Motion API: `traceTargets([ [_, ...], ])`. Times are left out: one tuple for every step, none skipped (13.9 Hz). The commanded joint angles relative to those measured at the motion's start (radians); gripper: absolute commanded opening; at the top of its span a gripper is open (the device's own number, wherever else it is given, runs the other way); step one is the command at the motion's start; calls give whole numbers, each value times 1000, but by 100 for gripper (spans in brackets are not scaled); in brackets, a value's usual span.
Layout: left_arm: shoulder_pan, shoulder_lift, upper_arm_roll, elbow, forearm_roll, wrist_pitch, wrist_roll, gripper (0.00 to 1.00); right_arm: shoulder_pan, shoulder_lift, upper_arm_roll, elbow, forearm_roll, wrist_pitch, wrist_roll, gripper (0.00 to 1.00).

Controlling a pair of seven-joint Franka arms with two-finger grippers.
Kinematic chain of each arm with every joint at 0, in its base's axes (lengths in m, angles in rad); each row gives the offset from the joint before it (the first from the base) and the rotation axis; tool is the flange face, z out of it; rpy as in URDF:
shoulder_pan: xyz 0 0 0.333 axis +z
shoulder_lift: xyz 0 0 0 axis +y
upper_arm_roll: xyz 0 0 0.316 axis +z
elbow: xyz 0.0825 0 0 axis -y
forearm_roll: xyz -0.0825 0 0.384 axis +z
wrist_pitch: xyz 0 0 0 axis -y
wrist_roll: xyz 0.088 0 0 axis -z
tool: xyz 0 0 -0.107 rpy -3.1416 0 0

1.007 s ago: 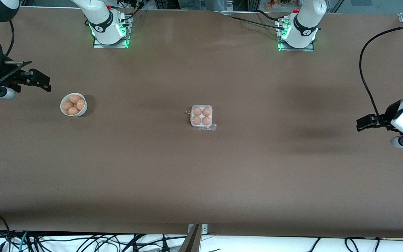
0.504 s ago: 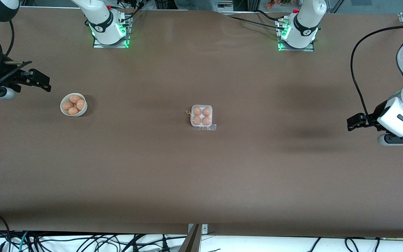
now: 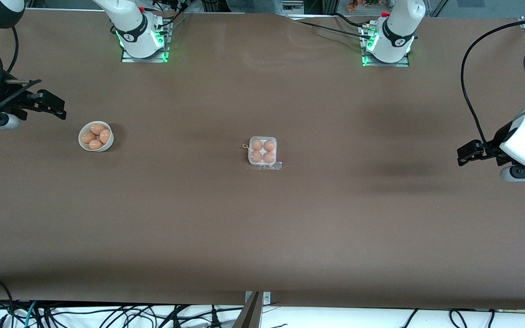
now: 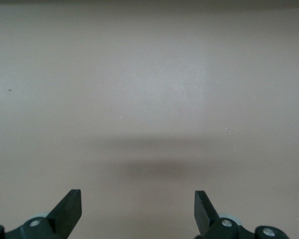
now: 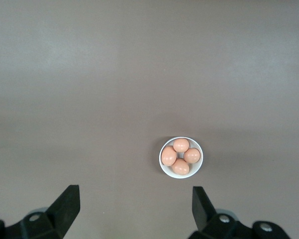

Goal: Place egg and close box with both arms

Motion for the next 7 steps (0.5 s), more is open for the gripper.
traceTargets([
  [-5, -7, 5, -4, -19, 8, 13, 100, -9, -3, 5, 10, -1, -21, 4, 100],
  [-5, -6, 5, -4, -17, 8, 13, 100, -9, -3, 5, 10, -1, -23, 3, 100],
  [-3, -6, 5, -3, -16, 8, 14, 100, -9, -3, 2, 10, -1, -23, 3, 100],
  [-3, -6, 6, -4, -16, 6, 13, 100, -9, -3, -3, 10, -1, -23, 3, 100],
  [-3, -6, 5, -4, -16, 5, 11, 100, -9, -3, -3, 10, -1, -23, 3, 100],
  [-5, -6, 3, -4, -16, 5, 11, 100, -9, -3, -3, 10, -1, -23, 3, 100],
  [-6, -6, 2, -4, -16, 5, 10, 100, -9, -3, -3, 10, -1, -23, 3, 100],
])
